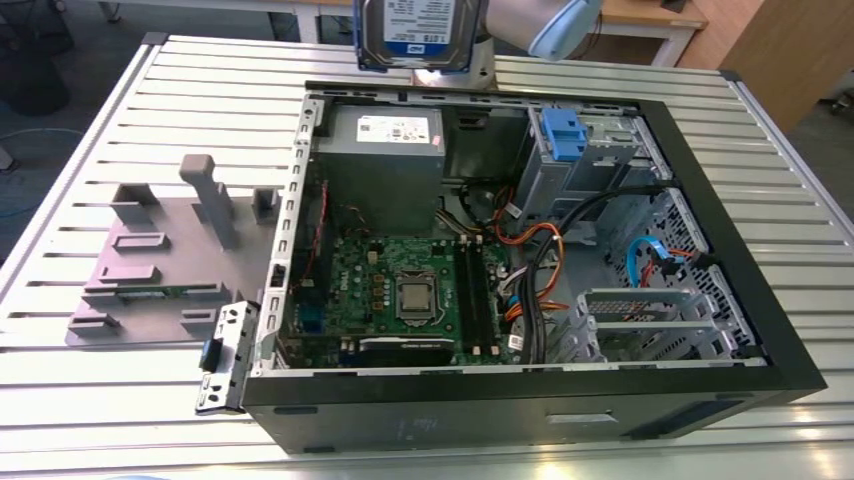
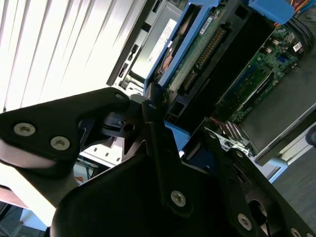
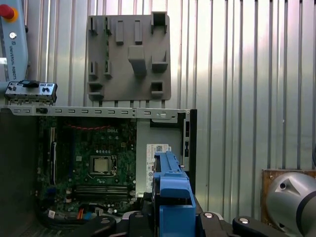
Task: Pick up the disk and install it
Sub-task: 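Pick up the disk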
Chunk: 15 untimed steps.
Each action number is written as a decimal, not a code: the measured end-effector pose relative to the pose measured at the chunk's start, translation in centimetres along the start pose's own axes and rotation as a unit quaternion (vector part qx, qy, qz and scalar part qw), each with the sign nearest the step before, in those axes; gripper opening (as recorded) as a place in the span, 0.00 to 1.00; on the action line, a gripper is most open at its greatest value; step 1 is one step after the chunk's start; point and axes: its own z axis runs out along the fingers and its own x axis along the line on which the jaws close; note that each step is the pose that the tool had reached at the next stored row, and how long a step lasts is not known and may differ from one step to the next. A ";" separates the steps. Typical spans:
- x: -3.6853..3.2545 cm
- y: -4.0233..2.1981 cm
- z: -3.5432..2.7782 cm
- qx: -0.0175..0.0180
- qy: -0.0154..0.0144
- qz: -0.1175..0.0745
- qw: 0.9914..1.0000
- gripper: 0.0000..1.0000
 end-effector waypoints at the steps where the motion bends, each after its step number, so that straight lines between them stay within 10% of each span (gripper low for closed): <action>1: 0.00 -0.02 0.00 0.000 0.000 0.000 1.000 0.36; 15: 0.00 -0.33 0.01 0.000 0.000 0.000 1.000 0.36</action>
